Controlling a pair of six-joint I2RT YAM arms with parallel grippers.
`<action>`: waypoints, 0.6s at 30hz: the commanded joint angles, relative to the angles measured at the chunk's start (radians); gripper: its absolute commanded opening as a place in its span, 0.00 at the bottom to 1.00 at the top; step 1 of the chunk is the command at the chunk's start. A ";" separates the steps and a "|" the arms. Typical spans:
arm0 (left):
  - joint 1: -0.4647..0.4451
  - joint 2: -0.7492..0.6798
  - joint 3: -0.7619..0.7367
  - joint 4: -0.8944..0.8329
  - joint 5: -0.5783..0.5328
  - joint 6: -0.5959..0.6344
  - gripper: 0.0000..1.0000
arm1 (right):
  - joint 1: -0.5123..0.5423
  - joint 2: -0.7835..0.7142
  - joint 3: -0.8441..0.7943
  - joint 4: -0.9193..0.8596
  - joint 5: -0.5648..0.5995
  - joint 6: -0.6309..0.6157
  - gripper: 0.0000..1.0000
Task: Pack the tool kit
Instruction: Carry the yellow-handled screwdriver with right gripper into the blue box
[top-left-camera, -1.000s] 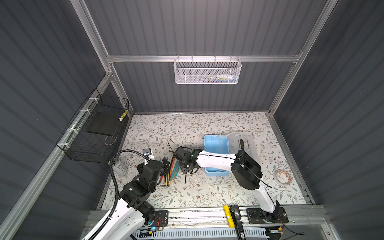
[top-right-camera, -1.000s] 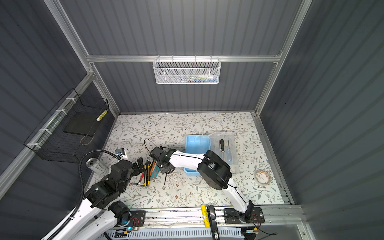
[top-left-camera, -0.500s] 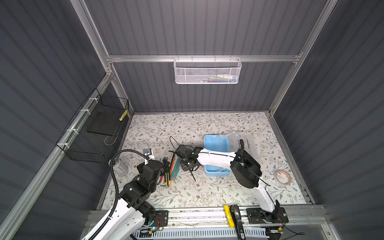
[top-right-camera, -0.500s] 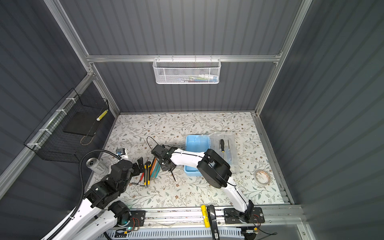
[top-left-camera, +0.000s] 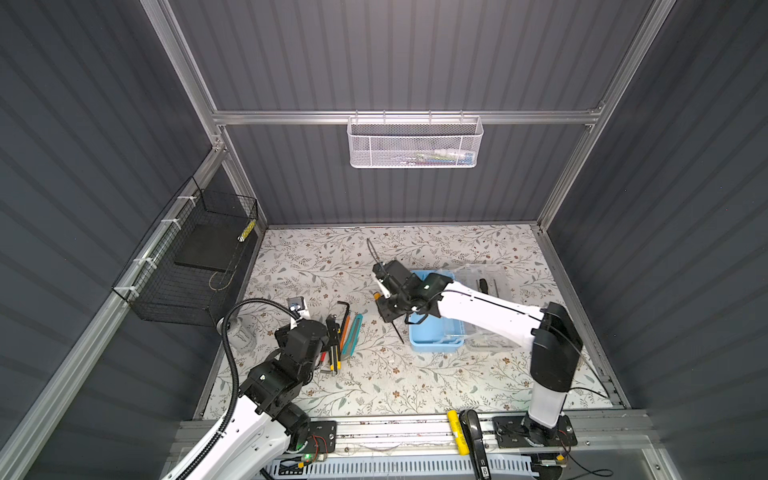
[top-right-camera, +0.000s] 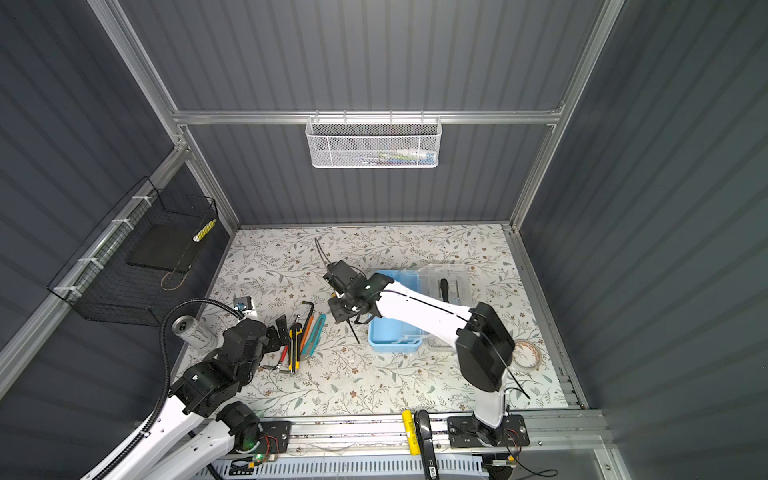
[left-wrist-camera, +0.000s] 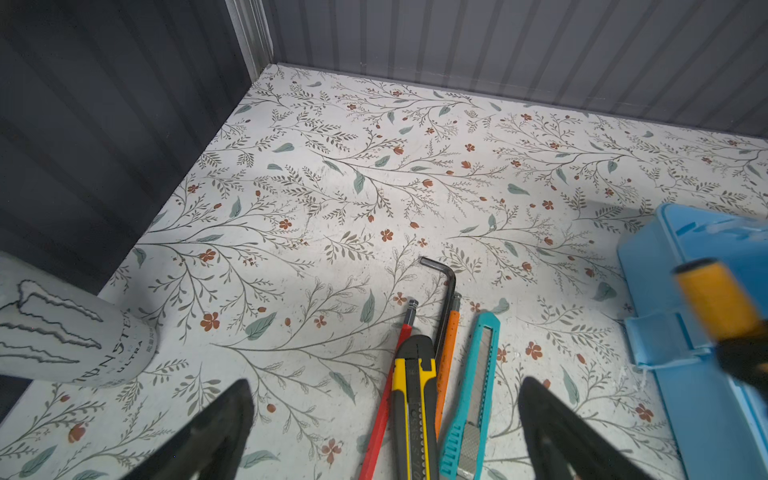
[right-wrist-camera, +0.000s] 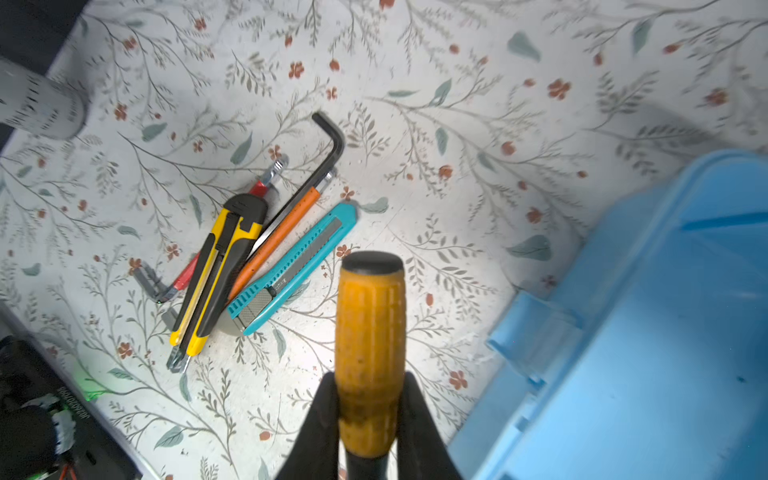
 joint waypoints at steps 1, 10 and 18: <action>0.000 0.001 -0.007 0.000 0.002 0.013 1.00 | -0.063 -0.083 -0.065 -0.072 0.009 -0.053 0.00; 0.000 0.008 -0.008 0.001 -0.002 0.010 0.99 | -0.305 -0.330 -0.200 -0.177 0.052 -0.131 0.00; 0.000 0.014 -0.006 0.001 -0.006 0.011 0.99 | -0.536 -0.415 -0.278 -0.255 0.165 -0.150 0.00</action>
